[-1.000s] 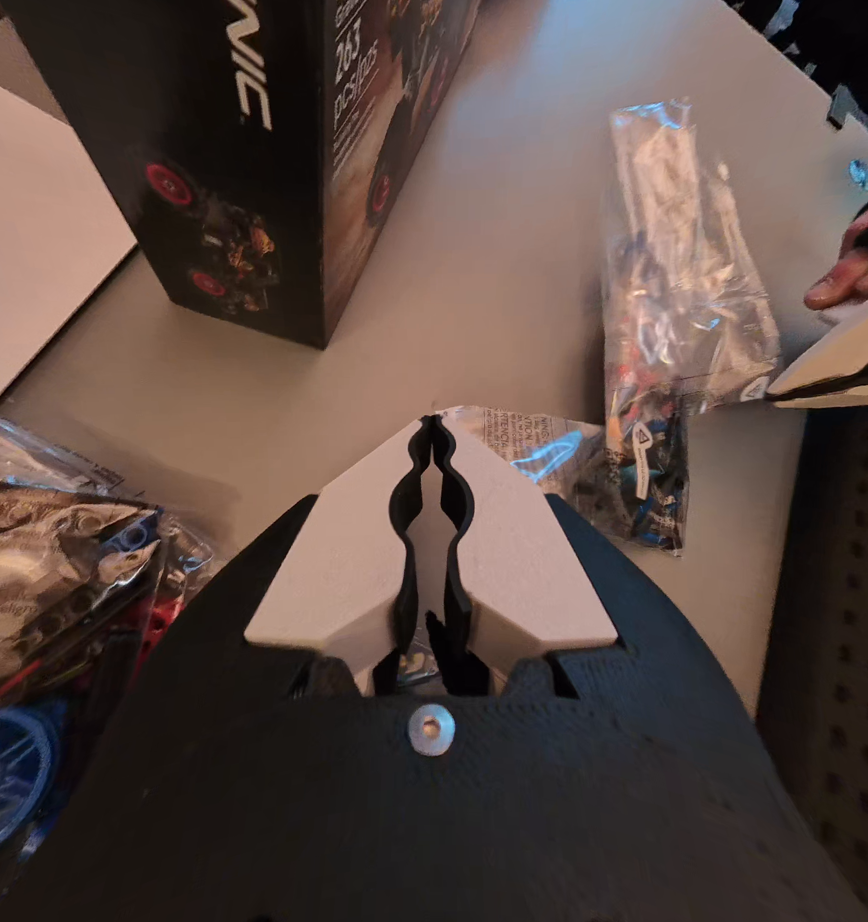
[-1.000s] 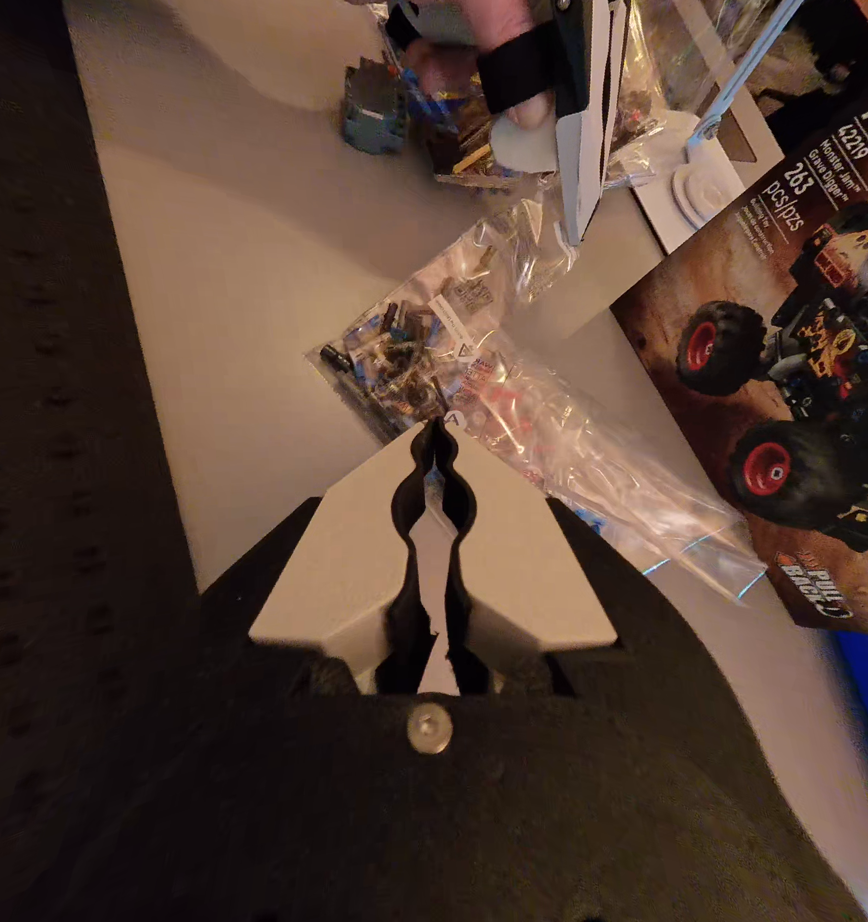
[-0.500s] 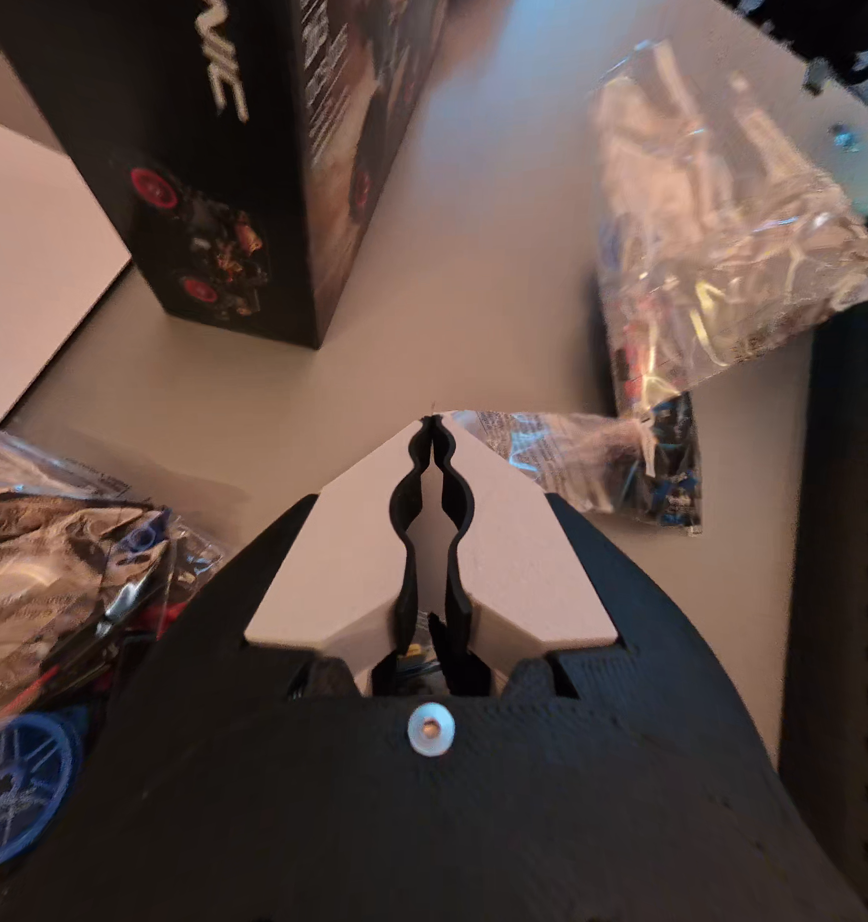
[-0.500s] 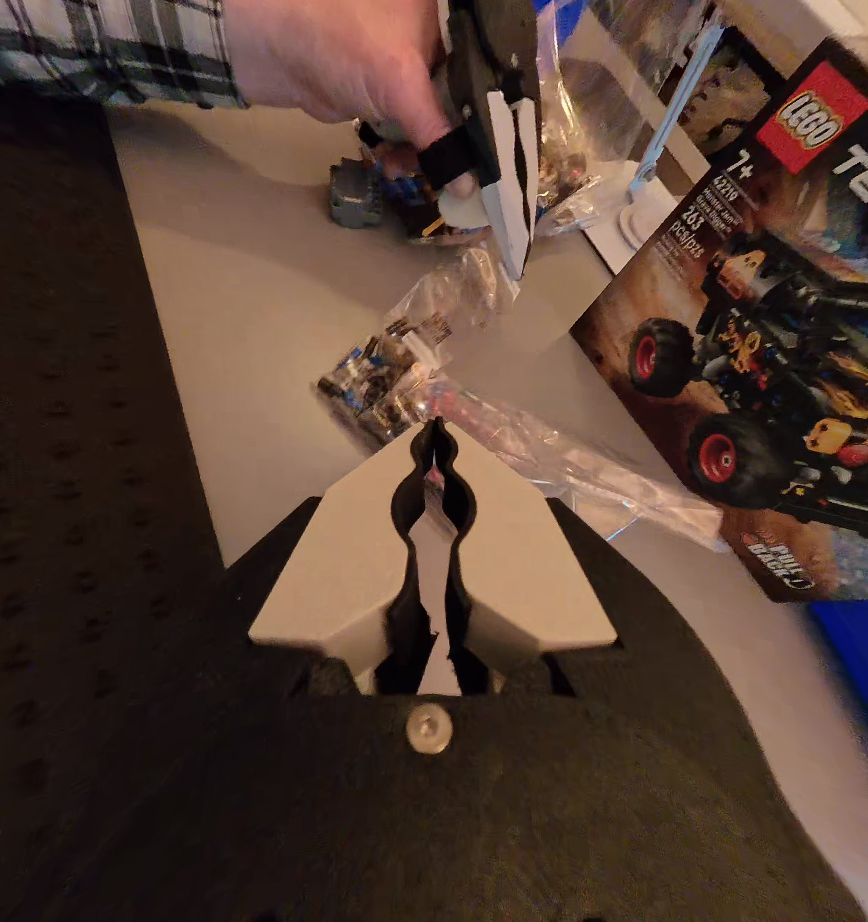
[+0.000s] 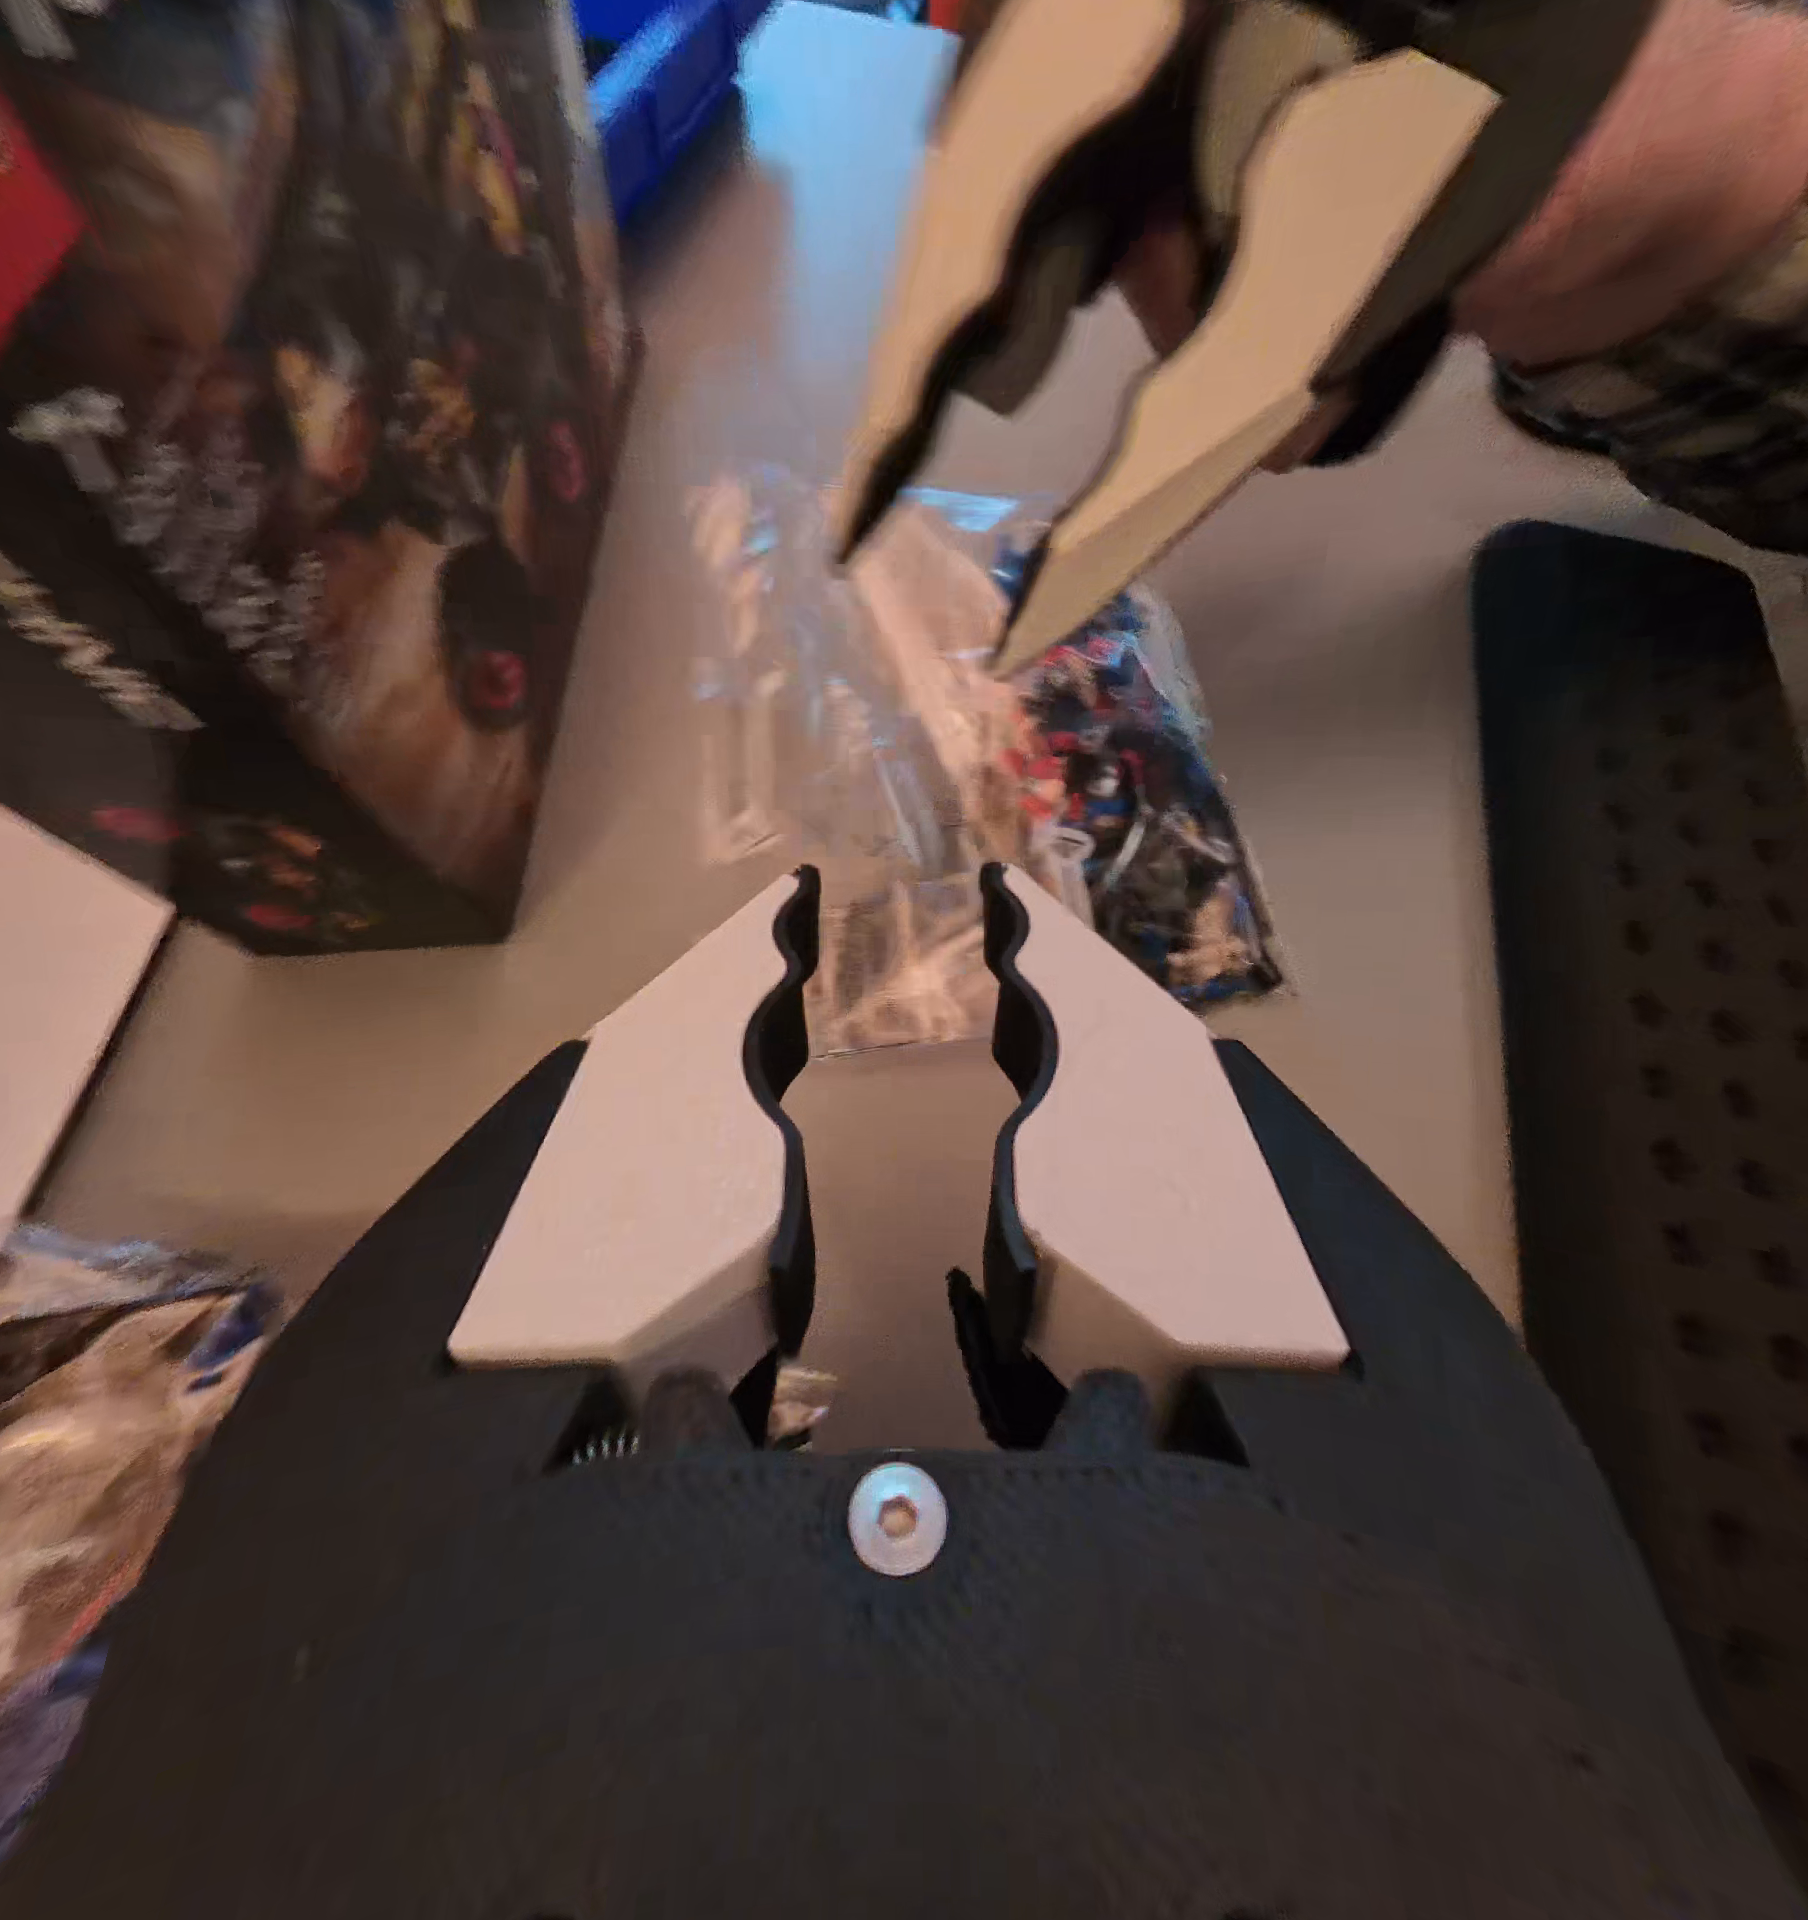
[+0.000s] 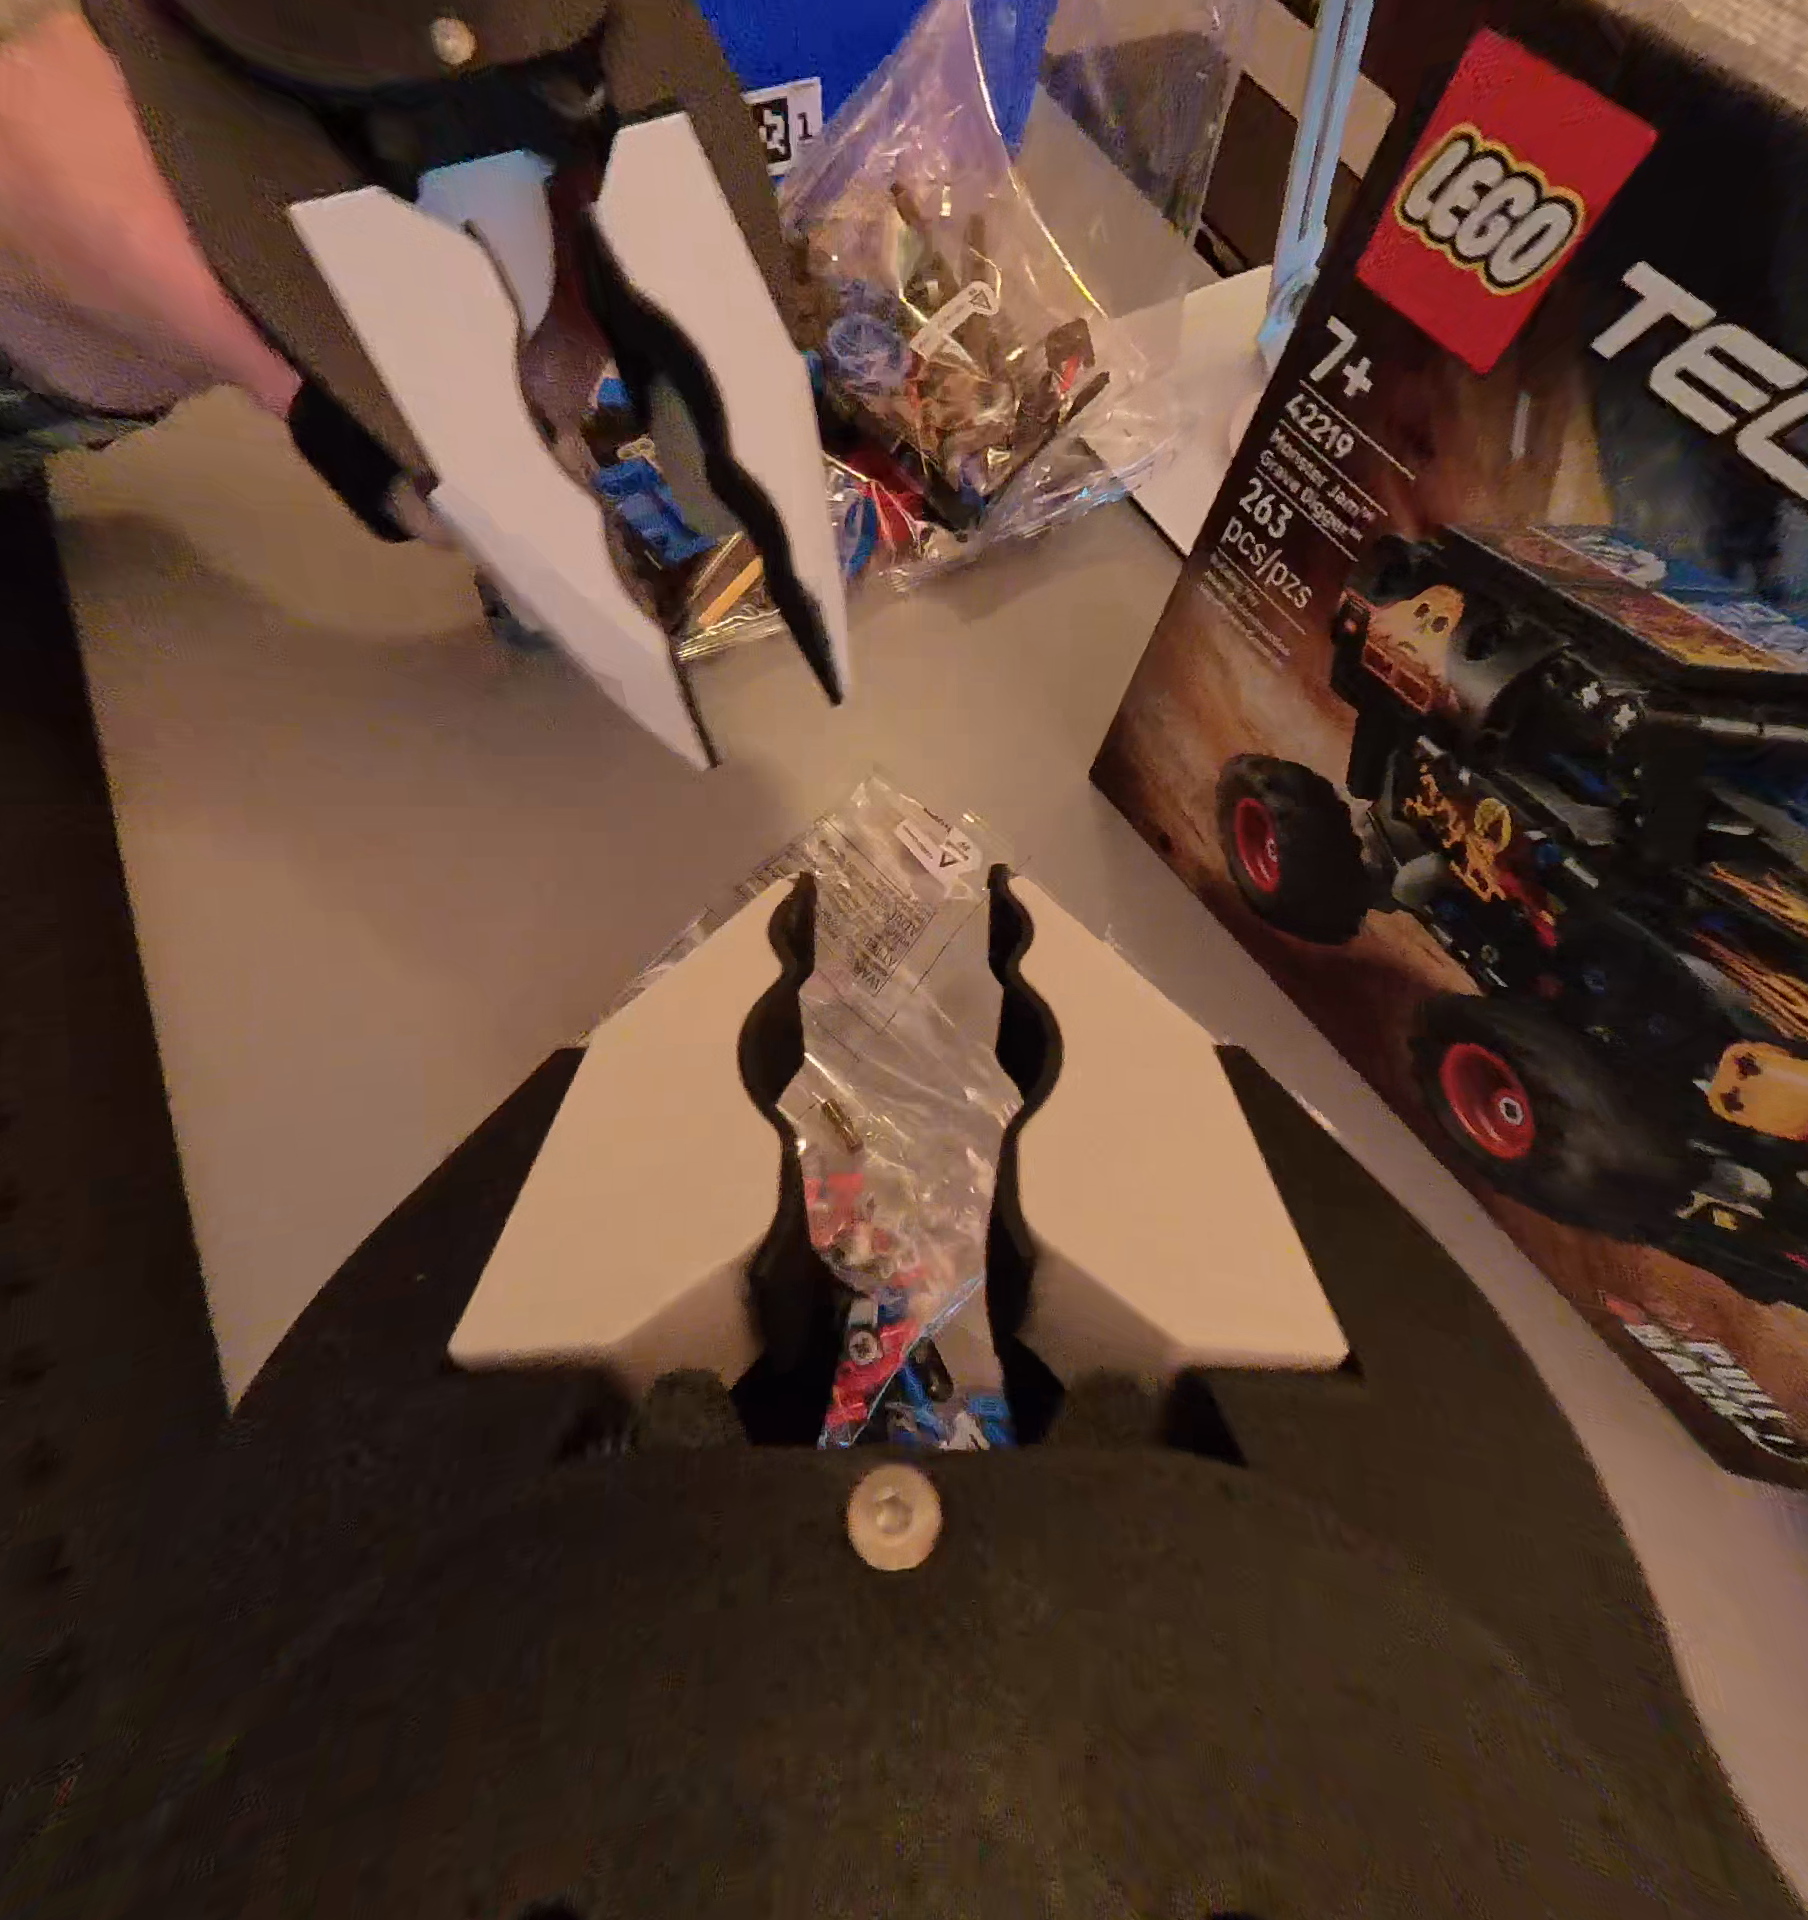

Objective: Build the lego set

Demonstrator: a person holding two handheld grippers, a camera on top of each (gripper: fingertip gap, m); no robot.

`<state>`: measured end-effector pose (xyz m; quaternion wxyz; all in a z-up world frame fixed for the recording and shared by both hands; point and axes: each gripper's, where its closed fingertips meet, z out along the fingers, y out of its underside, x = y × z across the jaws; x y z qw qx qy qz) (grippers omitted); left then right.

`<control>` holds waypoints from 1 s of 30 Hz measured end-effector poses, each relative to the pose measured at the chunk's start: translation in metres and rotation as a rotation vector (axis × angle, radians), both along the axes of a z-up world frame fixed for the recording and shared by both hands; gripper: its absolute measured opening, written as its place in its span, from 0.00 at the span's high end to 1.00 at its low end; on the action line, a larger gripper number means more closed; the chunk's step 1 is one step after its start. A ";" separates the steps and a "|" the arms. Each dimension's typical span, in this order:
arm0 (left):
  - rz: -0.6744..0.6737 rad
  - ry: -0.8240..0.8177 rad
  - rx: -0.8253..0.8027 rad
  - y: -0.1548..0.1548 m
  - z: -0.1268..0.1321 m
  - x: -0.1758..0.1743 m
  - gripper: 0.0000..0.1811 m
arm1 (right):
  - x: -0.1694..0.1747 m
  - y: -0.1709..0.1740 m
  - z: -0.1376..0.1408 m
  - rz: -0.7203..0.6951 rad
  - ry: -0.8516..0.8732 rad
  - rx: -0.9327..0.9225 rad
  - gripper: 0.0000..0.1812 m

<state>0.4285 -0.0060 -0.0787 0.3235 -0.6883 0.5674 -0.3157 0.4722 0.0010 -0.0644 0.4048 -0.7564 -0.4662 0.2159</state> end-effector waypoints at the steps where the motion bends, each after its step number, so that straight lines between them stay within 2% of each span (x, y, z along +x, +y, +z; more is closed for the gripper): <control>1: -0.031 0.014 -0.013 -0.009 -0.003 0.004 0.84 | 0.003 0.003 -0.001 -0.015 0.003 -0.020 0.80; 6: -0.117 0.134 -0.010 -0.024 -0.036 0.016 0.86 | 0.036 0.010 0.004 -0.112 0.050 -0.049 0.75; 10: -0.128 0.197 -0.006 -0.016 -0.059 0.027 0.88 | 0.069 0.012 -0.028 -0.207 0.017 -0.153 0.73; 14: -0.117 0.263 -0.046 -0.009 -0.082 0.031 0.87 | 0.079 0.009 -0.061 -0.236 0.020 -0.240 0.73; 20: -0.117 0.216 -0.068 -0.008 -0.083 0.041 0.87 | 0.072 0.006 -0.094 -0.221 0.041 -0.293 0.74; 27: -0.150 0.103 -0.053 -0.010 -0.067 0.060 0.90 | 0.073 0.006 -0.094 -0.207 0.087 -0.305 0.76; 30: -0.163 0.143 -0.037 -0.010 -0.073 0.062 0.91 | 0.073 0.006 -0.094 -0.201 0.081 -0.301 0.77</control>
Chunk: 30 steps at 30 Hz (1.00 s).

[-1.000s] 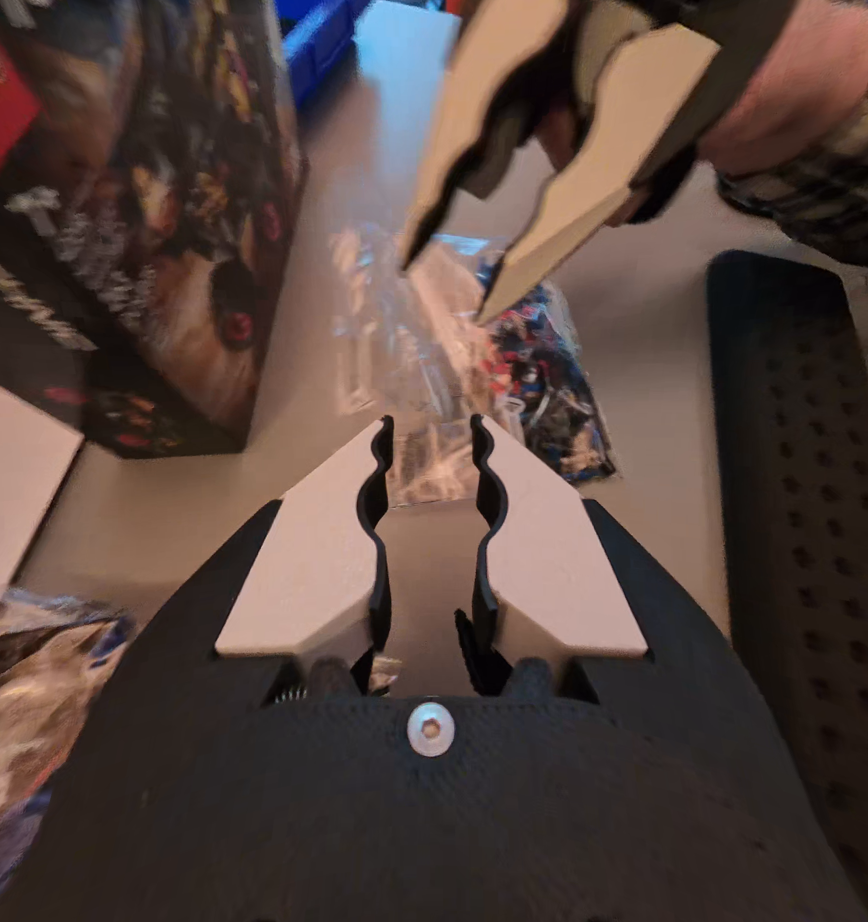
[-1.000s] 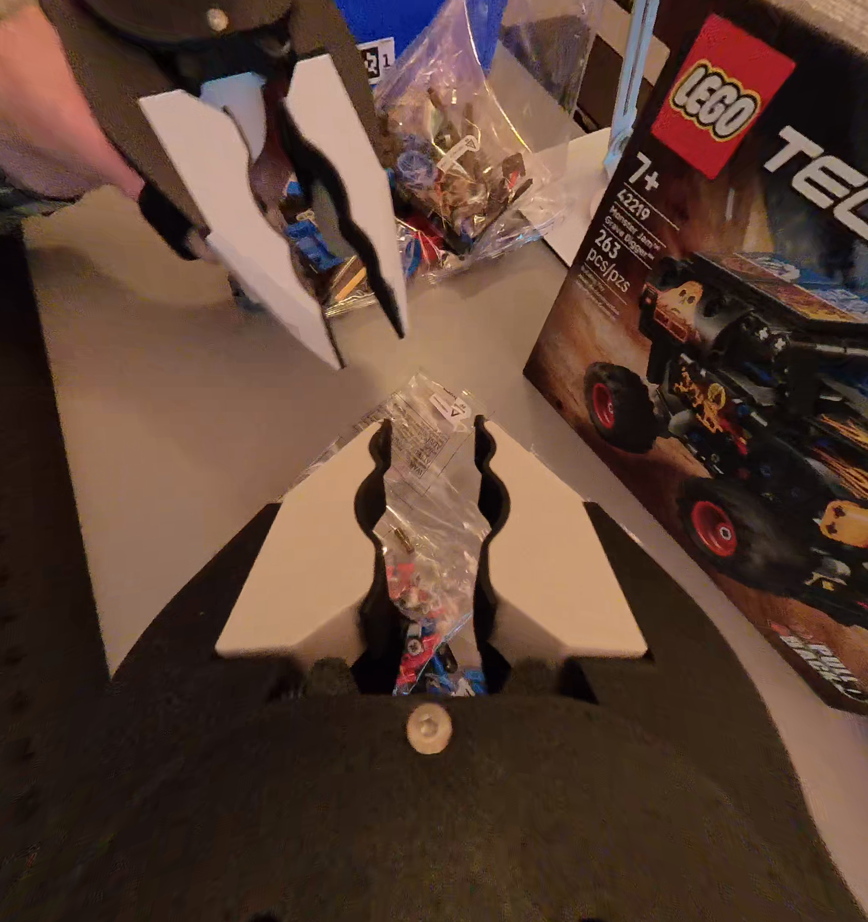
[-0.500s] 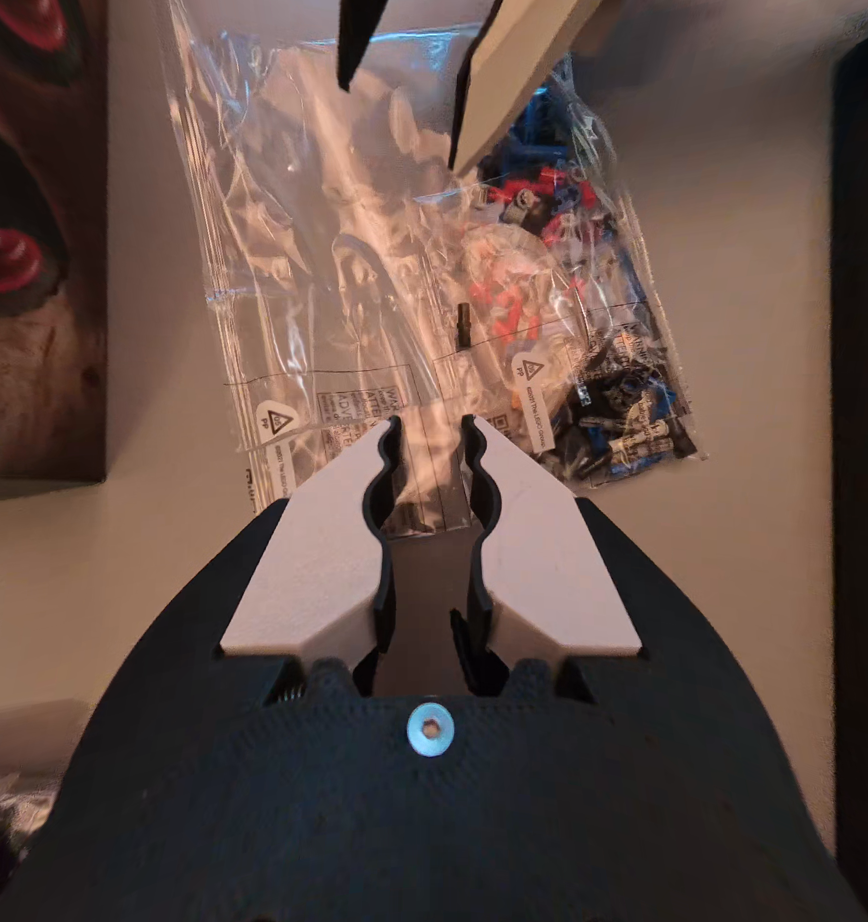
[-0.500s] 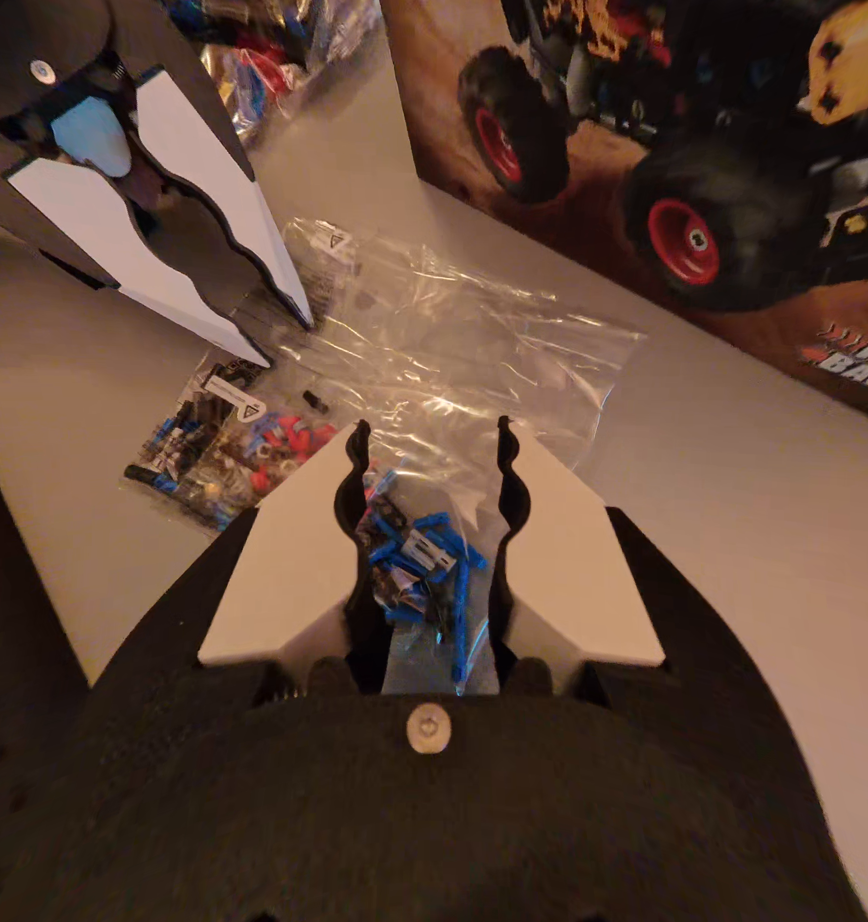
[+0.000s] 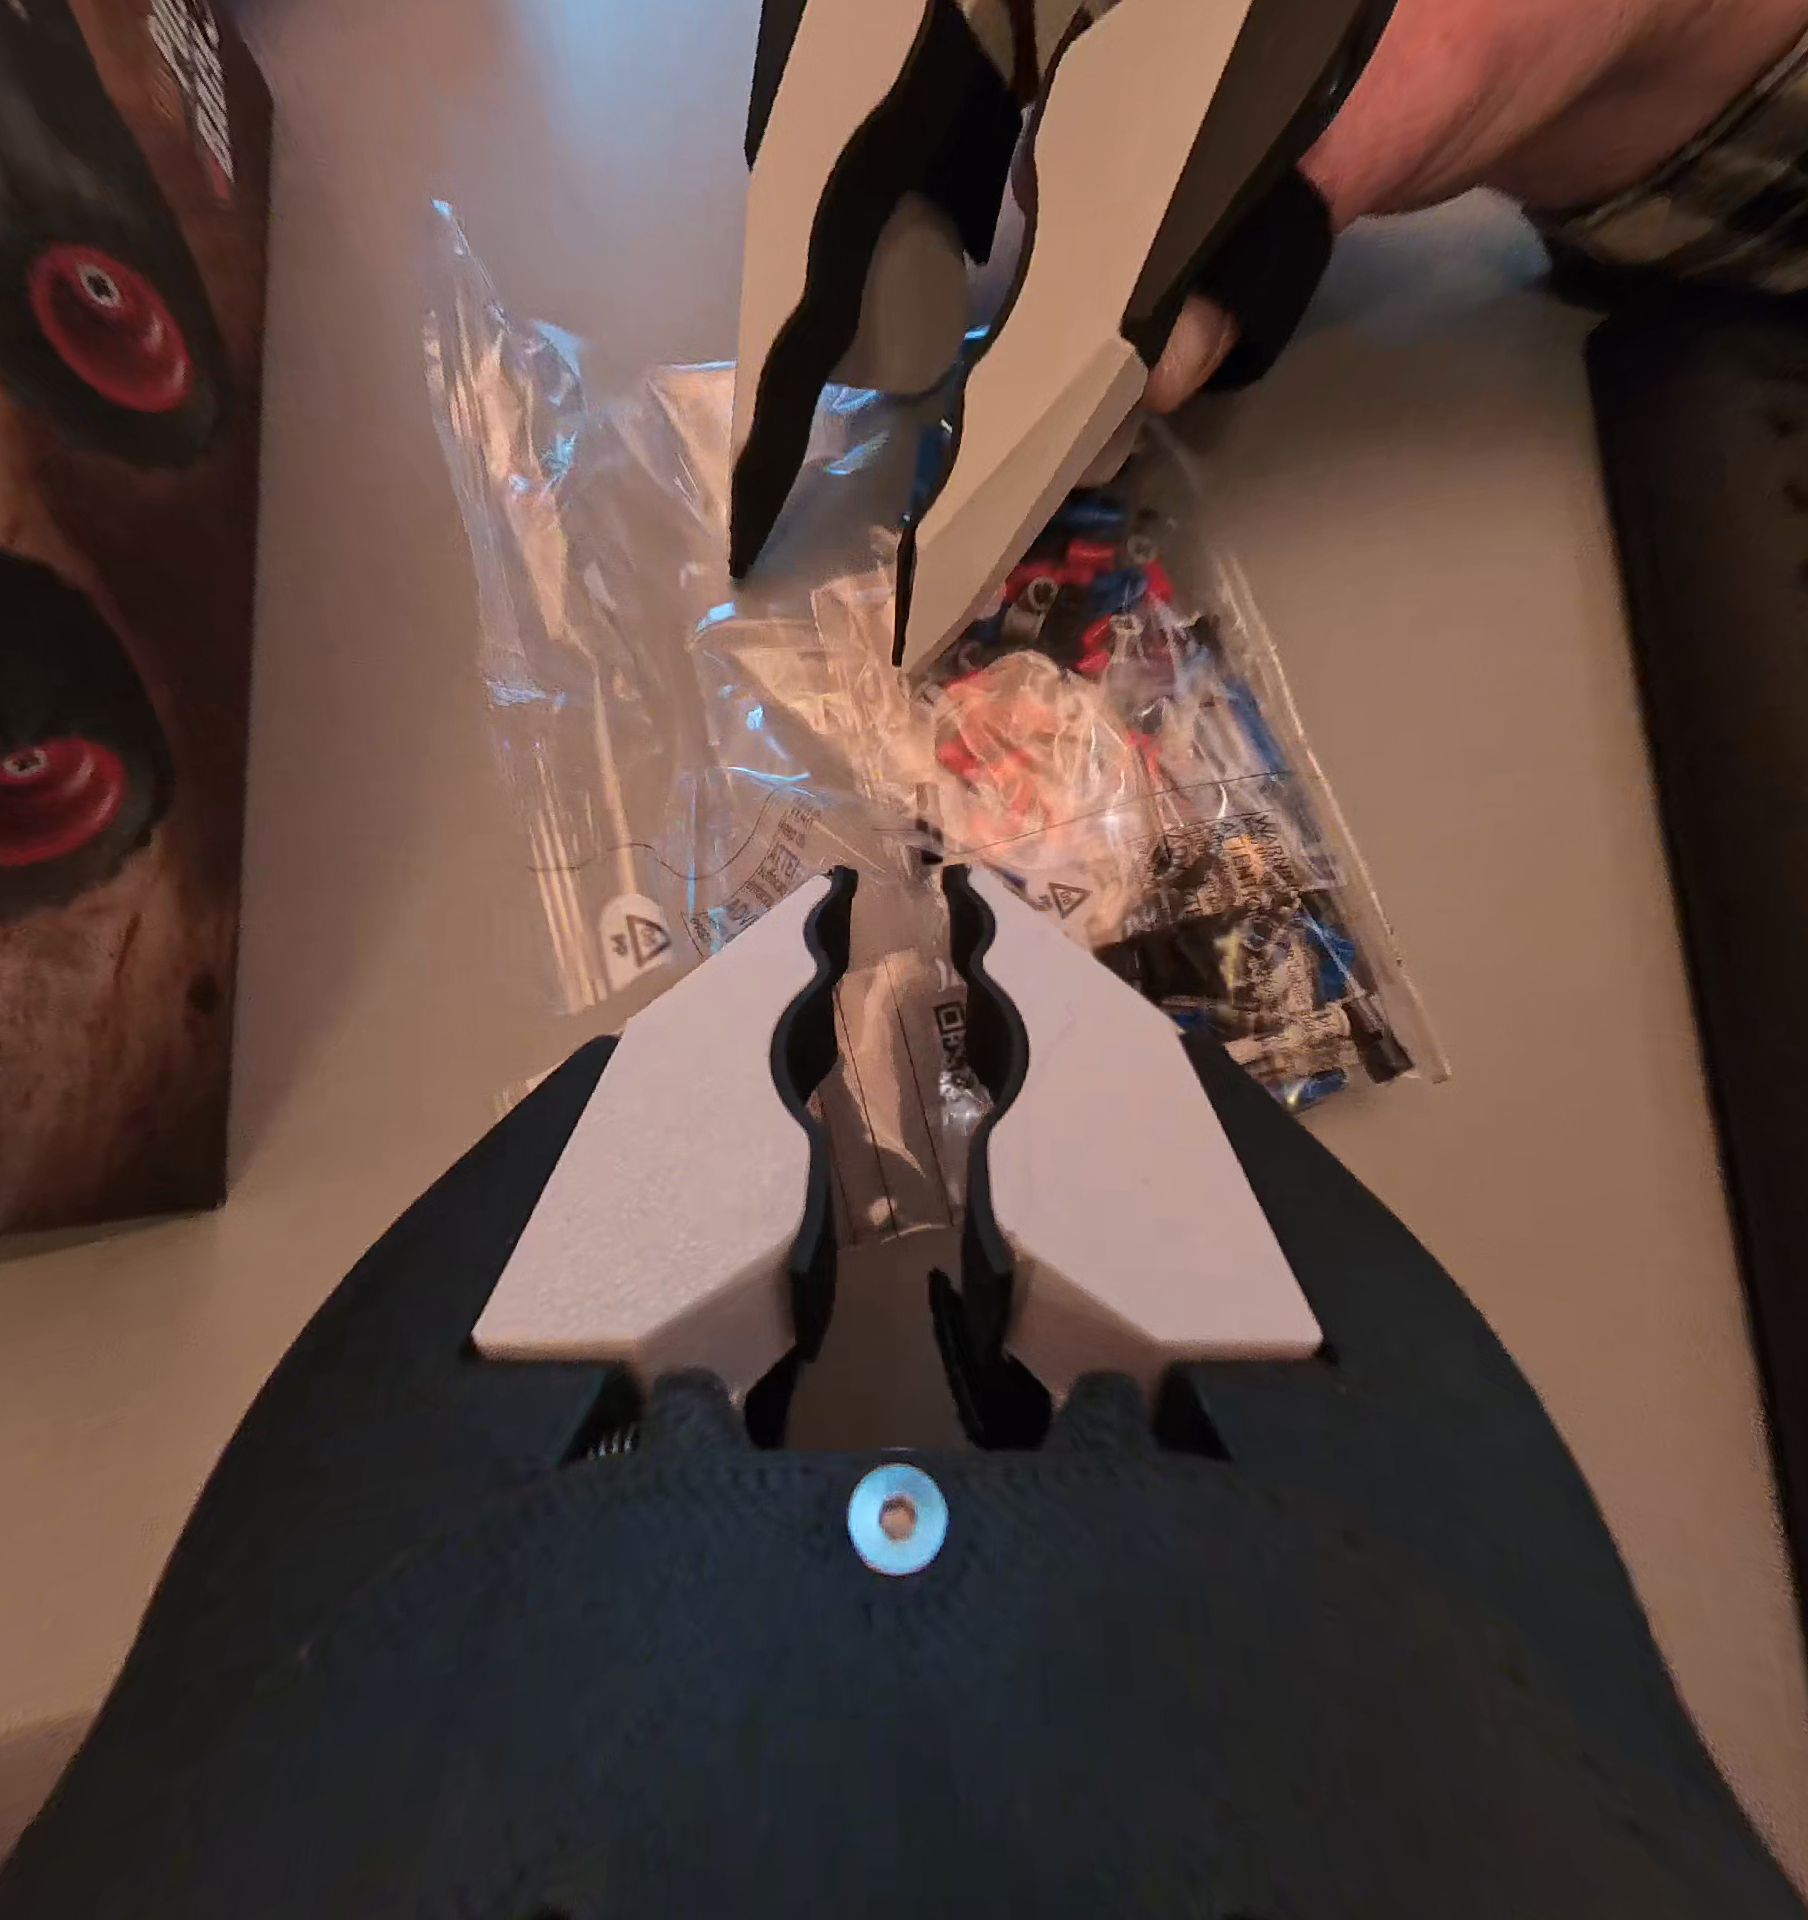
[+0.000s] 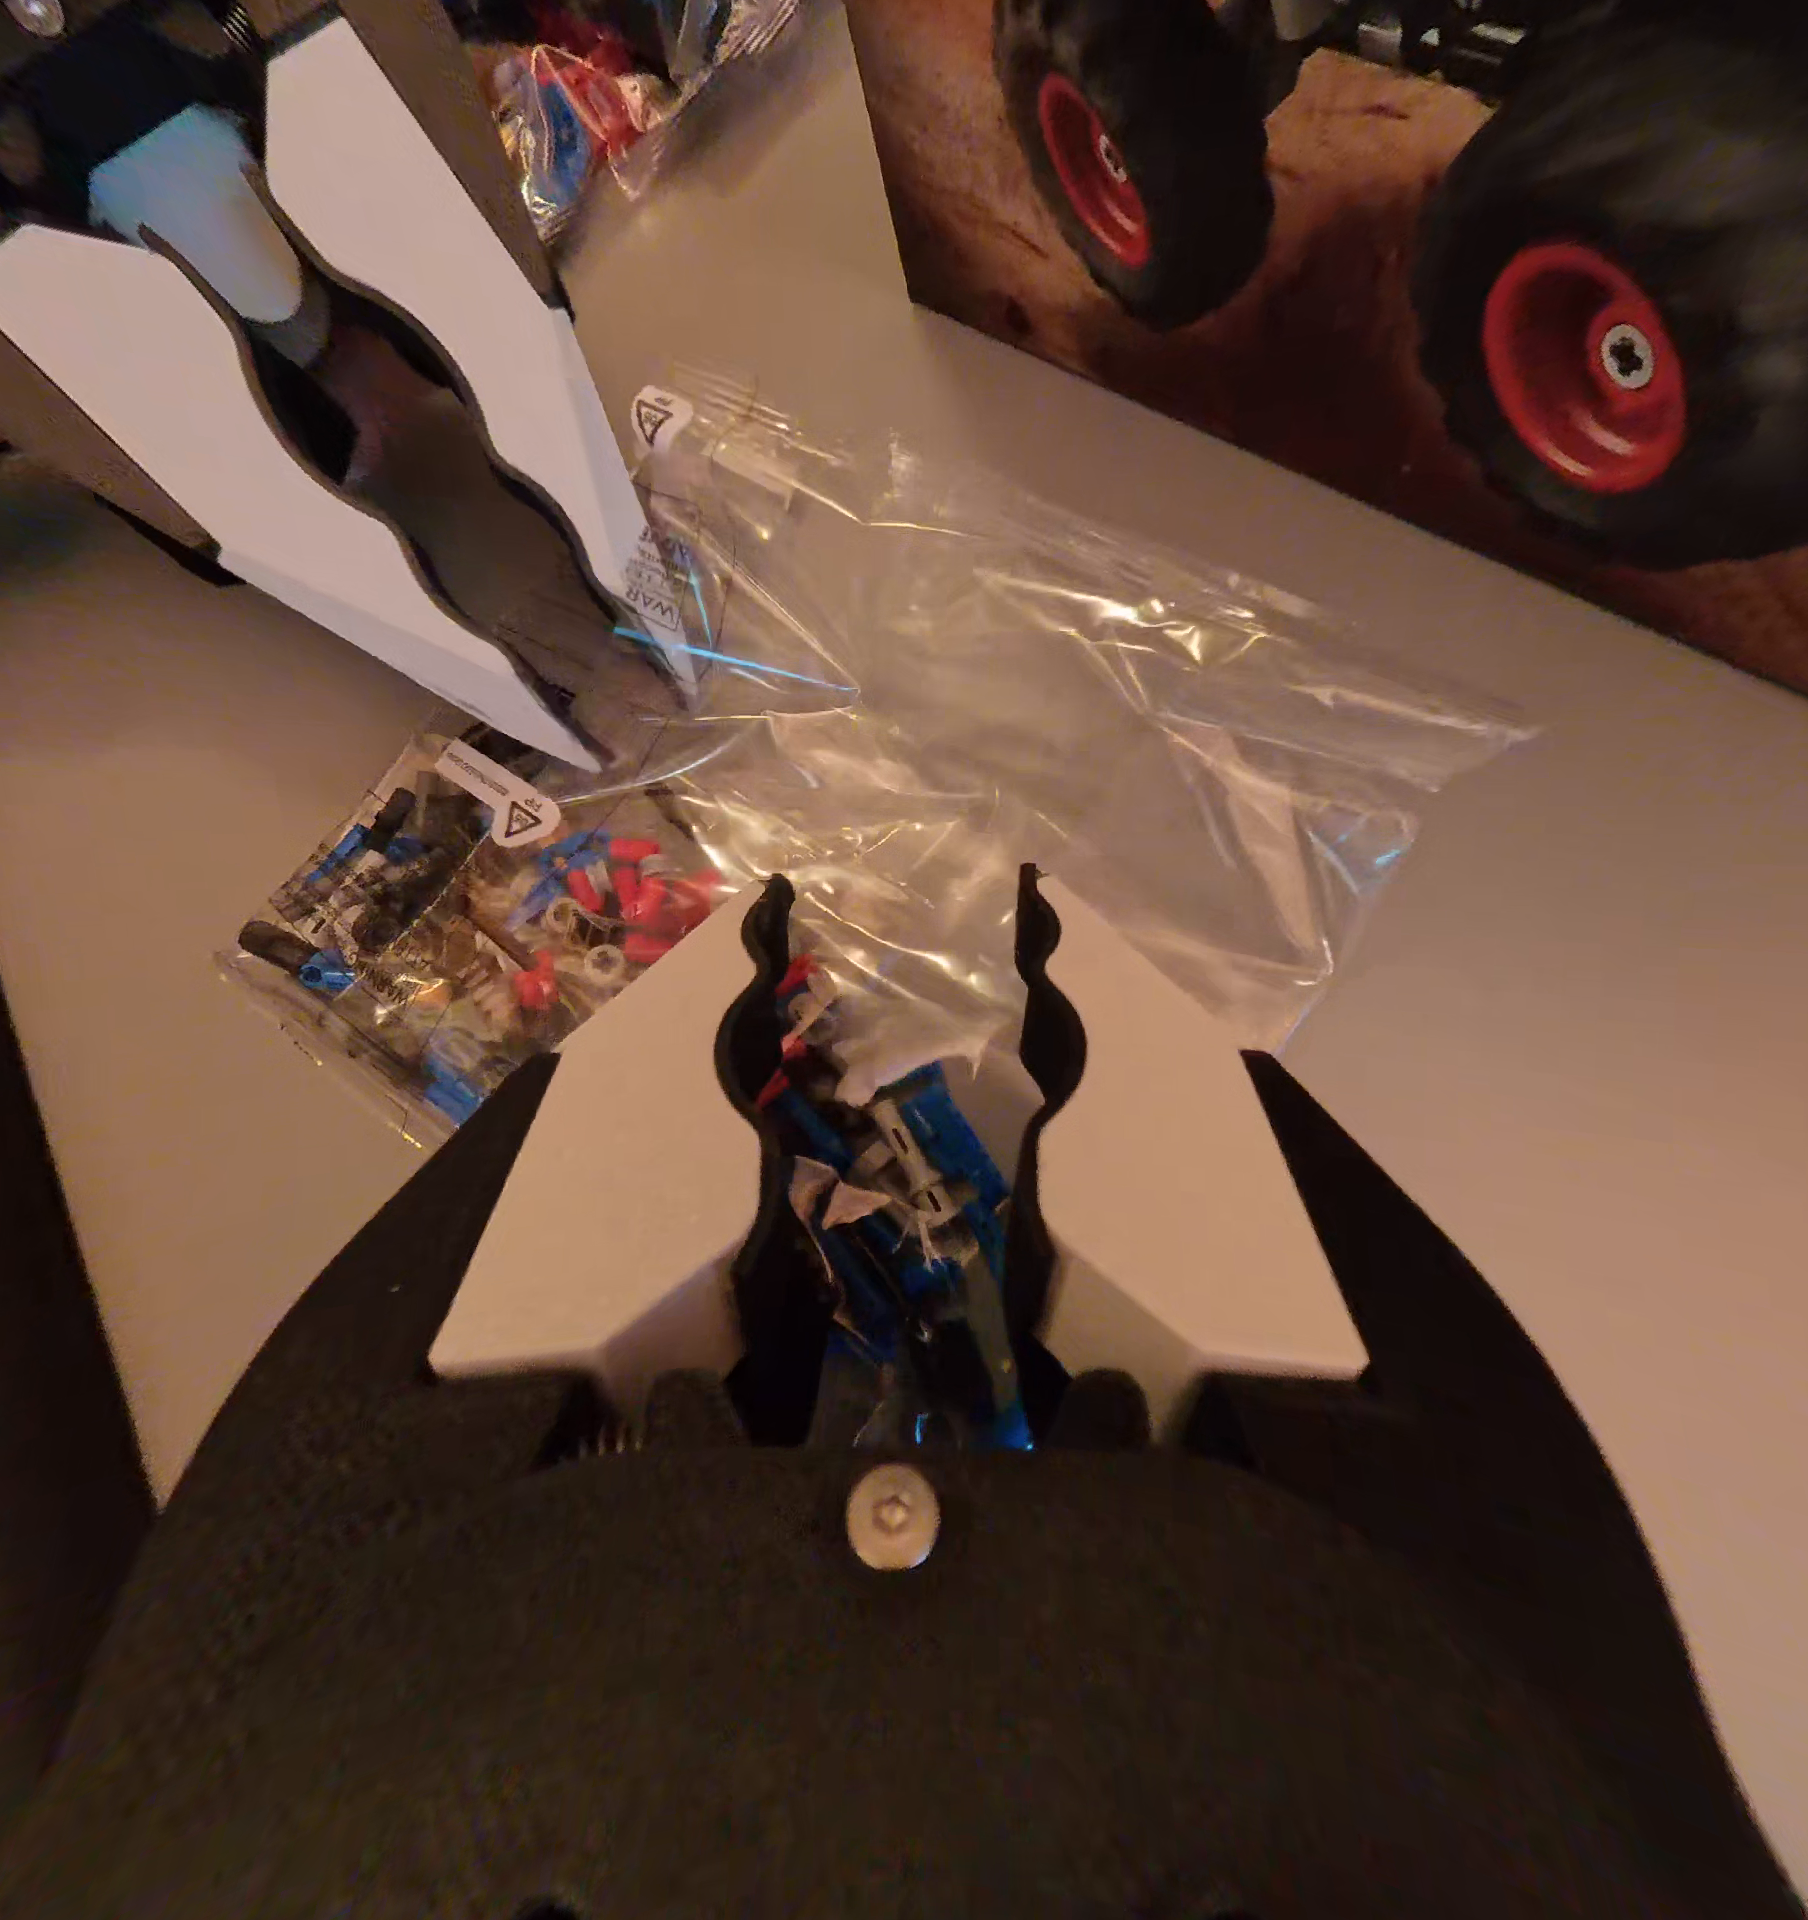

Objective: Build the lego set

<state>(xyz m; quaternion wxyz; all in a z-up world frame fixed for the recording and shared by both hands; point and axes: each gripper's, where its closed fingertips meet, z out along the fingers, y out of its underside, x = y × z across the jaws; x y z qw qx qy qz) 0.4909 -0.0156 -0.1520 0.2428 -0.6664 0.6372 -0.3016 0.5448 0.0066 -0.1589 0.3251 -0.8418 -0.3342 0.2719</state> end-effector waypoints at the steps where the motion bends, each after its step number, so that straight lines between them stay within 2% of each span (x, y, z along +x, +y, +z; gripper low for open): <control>1: -0.006 0.007 -0.002 -0.001 -0.003 0.001 0.91 | 0.000 0.000 0.000 0.002 0.000 0.000 0.77; 5: -0.017 0.036 -0.058 -0.006 -0.009 0.005 0.92 | 0.000 -0.001 0.000 0.004 0.014 -0.012 0.78; 7: -0.005 0.056 -0.028 -0.002 -0.009 0.006 1.00 | 0.000 -0.001 0.000 0.004 0.018 -0.015 0.78; 11: -0.006 0.059 -0.032 -0.004 -0.009 0.008 1.00 | 0.000 -0.001 0.000 0.005 0.017 -0.015 0.79; 15: 0.017 0.016 -0.043 0.002 0.004 0.004 1.00 | 0.001 -0.002 0.001 0.005 0.024 -0.013 0.78; 23: 0.019 -0.030 -0.052 0.005 0.014 0.002 1.00 | 0.001 -0.003 0.000 0.008 0.013 -0.007 0.78; 26: -0.006 -0.008 -0.078 -0.002 0.009 0.004 1.00 | 0.001 -0.003 0.000 0.012 0.010 -0.005 0.78; 30: -0.009 0.064 -0.132 -0.008 -0.005 0.001 0.91 | 0.001 -0.003 0.000 0.010 0.017 -0.012 0.79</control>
